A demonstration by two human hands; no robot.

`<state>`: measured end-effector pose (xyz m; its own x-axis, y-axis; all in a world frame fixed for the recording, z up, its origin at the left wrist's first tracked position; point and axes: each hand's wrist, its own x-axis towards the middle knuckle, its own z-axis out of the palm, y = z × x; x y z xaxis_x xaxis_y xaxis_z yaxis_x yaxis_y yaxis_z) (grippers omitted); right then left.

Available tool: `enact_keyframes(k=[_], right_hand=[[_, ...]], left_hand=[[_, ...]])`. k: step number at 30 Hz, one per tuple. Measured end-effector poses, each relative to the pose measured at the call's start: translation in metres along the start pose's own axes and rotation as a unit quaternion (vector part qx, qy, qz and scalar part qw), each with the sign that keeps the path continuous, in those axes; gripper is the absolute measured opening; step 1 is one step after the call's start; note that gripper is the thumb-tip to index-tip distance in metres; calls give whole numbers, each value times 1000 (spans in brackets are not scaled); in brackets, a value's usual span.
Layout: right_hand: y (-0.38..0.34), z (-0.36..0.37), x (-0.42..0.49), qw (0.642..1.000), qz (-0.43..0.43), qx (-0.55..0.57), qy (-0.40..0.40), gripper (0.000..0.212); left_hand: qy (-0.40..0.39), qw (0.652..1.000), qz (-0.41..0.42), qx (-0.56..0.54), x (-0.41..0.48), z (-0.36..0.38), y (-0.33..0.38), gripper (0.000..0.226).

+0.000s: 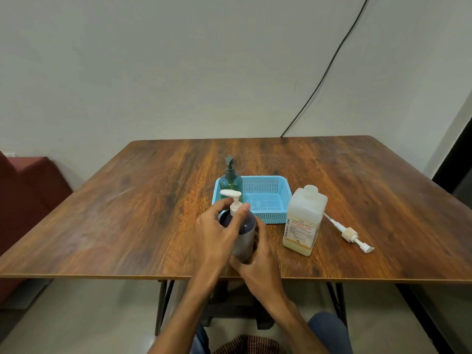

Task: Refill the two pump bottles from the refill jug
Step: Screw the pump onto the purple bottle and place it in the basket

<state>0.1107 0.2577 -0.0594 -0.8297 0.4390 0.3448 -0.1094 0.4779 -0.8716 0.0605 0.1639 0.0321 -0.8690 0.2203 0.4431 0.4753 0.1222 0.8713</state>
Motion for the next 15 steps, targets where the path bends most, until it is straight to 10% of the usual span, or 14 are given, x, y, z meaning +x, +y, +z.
enact_keyframes(k=[7, 15], right_hand=[[-5, -1, 1, 1000, -4, -21, 9, 104], [2, 2, 1, 1000, -1, -9, 6, 99]], left_hand=[[-93, 995, -2, -26, 14, 0, -2, 41], [1, 997, -1, -73, 3, -6, -8, 31]])
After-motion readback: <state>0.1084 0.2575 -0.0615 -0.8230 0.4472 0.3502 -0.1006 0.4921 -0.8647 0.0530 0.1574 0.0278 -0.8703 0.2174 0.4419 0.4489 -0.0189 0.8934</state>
